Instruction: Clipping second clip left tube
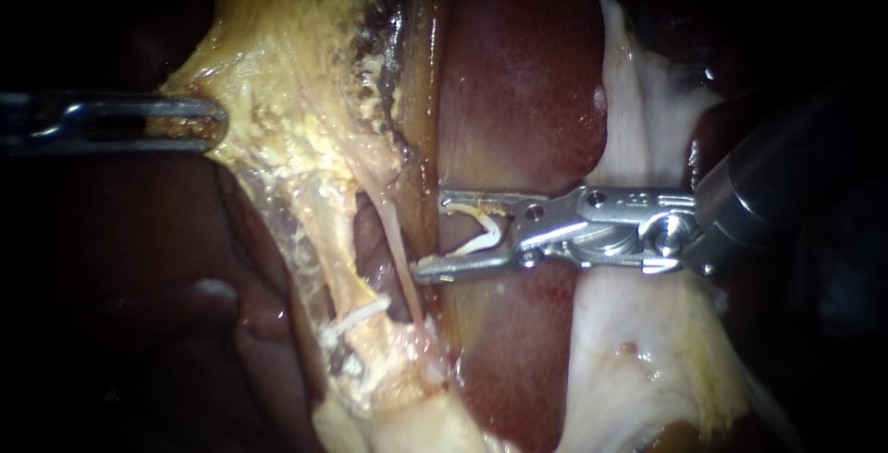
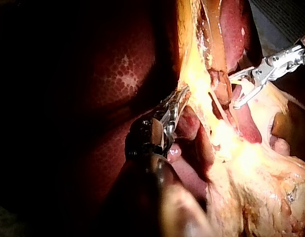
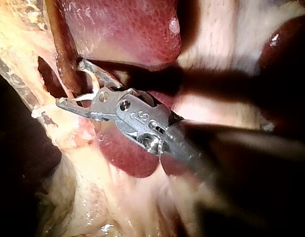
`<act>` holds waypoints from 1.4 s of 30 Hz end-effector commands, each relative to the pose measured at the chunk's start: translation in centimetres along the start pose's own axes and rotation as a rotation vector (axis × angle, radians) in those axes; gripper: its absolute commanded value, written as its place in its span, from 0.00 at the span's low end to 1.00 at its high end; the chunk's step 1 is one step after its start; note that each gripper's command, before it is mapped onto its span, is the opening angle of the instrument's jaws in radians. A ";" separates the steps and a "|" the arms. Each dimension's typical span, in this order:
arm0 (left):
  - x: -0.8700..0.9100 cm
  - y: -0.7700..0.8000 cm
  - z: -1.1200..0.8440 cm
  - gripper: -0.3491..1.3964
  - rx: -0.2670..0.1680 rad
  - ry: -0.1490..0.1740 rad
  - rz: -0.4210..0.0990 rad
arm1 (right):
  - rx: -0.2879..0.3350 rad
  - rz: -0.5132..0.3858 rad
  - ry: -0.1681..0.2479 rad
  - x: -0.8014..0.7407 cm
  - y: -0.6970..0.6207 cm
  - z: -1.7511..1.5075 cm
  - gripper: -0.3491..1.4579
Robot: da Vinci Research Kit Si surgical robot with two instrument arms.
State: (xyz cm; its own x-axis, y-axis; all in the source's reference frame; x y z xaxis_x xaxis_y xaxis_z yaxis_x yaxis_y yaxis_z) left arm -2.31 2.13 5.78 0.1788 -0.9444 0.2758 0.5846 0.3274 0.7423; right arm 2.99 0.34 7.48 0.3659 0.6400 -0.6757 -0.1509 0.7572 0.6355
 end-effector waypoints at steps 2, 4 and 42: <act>0.00 0.00 0.00 0.00 0.000 0.000 0.000 | 0.000 0.000 0.000 0.00 0.00 0.00 0.51; 0.00 -0.01 0.00 0.00 -0.001 0.000 0.000 | 0.000 0.000 0.000 0.00 0.00 0.00 0.51; -0.03 -0.01 -0.06 0.00 0.003 0.000 -0.002 | 0.145 -0.003 0.012 0.68 -0.54 -0.73 0.51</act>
State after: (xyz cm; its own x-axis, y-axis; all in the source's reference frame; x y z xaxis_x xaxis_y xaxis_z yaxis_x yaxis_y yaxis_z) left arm -2.28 2.15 5.73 0.1773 -0.9450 0.2748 0.5826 0.3258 0.7446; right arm 2.67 0.47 6.39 0.3545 0.6390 -0.6827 -0.0108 0.7328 0.6804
